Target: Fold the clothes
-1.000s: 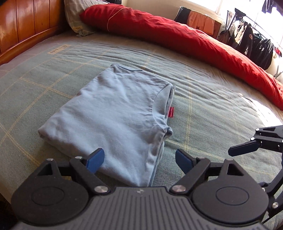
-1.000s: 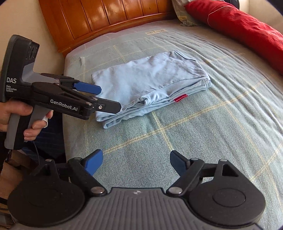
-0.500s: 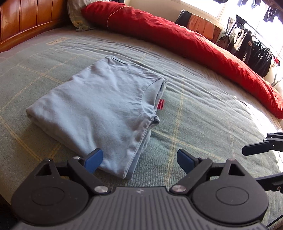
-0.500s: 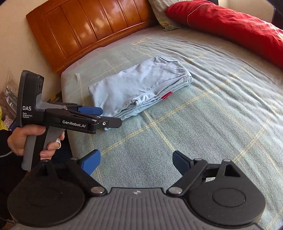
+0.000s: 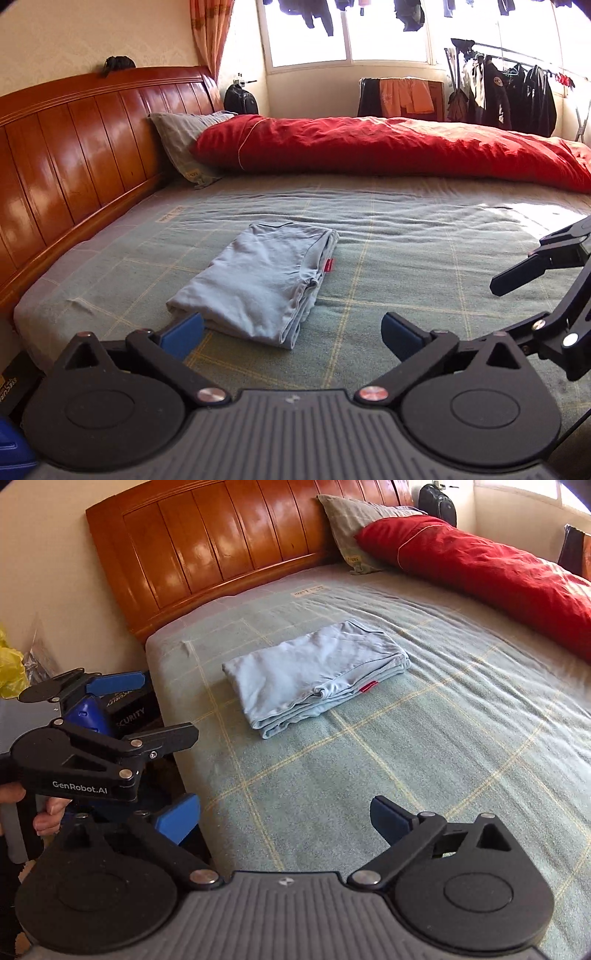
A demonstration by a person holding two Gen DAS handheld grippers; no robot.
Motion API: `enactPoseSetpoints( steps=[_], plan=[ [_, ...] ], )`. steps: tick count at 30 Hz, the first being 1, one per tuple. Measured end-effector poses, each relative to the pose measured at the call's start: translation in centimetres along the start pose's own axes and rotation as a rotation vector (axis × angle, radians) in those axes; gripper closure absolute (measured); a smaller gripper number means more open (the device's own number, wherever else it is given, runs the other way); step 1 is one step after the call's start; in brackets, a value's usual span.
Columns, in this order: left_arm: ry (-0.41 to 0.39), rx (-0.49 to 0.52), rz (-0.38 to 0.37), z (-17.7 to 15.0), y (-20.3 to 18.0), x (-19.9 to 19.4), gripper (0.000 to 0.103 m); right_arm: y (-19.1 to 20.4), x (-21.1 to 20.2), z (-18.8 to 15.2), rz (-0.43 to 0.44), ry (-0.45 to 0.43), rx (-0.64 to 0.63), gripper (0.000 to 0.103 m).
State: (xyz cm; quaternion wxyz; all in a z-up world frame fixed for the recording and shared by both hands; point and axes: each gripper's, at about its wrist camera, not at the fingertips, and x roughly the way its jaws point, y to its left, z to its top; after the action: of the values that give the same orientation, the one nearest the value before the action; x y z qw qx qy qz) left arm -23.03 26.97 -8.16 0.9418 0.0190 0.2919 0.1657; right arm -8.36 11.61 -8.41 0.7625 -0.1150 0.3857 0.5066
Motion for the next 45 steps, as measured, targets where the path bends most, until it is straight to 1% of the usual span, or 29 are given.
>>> enactPoseSetpoints(
  steps=[5,9,12,15,16,18,20,21,24,26,29,32,34,38,40,43,45],
  plan=[
    [0.014,-0.078,0.066,-2.4,-0.2,-3.4,0.001,3.1,-1.7,-2.3,-0.097,-0.065,-0.039,0.0],
    [0.011,-0.137,0.117,-4.1,-0.2,-5.8,0.001,4.7,-3.0,-3.6,-0.141,-0.095,-0.045,0.0],
    [0.012,-0.146,0.166,-4.9,-0.4,-7.1,0.001,5.4,-3.9,-4.3,-0.175,-0.105,-0.031,0.0],
    [0.031,-0.098,0.234,-5.3,-1.4,-7.9,0.001,6.1,-4.8,-5.2,-0.195,-0.118,-0.013,0.0],
    [0.036,-0.09,0.24,-5.4,-1.7,-8.2,0.001,6.2,-5.0,-5.5,-0.194,-0.121,-0.009,0.0],
    [0.042,-0.094,0.209,-5.7,-2.1,-9.0,0.001,6.6,-5.5,-6.1,-0.194,-0.13,-0.001,0.0],
    [0.049,-0.119,0.157,-5.8,-2.1,-9.6,0.001,6.7,-5.9,-6.5,-0.191,-0.133,0.008,0.0],
    [0.055,-0.128,0.142,-5.8,-2.1,-9.9,0.001,6.9,-6.0,-6.8,-0.187,-0.131,0.014,0.0],
    [0.068,-0.159,0.144,-5.6,-2.3,-10.6,0.001,7.1,-6.3,-7.2,-0.178,-0.121,0.04,0.0],
    [0.052,-0.189,0.14,-5.6,-2.1,-11.3,0.001,7.3,-6.3,-7.6,-0.176,-0.109,0.057,0.0],
    [0.075,-0.251,0.106,-5.1,-1.5,-11.9,0.001,7.8,-6.3,-8.0,-0.182,-0.092,0.056,0.0],
    [0.13,-0.278,0.101,-4.7,-1.0,-11.9,0.001,8.3,-6.2,-8.3,-0.174,-0.084,0.063,0.0],
    [0.138,-0.289,0.109,-4.7,-0.8,-11.9,0.001,8.7,-6.2,-8.4,-0.168,-0.078,0.063,0.0],
    [0.173,-0.322,0.088,-4.9,-0.1,-11.7,0.001,9.6,-6.4,-8.5,-0.164,-0.078,0.035,0.0],
    [0.18,-0.322,0.086,-4.9,0.2,-11.6,0.001,10.0,-6.5,-8.4,-0.172,-0.079,0.023,0.0],
    [0.184,-0.312,0.111,-4.7,0.6,-11.4,0.001,10.5,-6.7,-8.2,-0.187,-0.087,0.009,0.0],
    [0.187,-0.31,0.123,-4.6,0.8,-11.3,0.001,10.6,-6.7,-7.9,-0.179,-0.091,0.013,0.0]
  ],
)
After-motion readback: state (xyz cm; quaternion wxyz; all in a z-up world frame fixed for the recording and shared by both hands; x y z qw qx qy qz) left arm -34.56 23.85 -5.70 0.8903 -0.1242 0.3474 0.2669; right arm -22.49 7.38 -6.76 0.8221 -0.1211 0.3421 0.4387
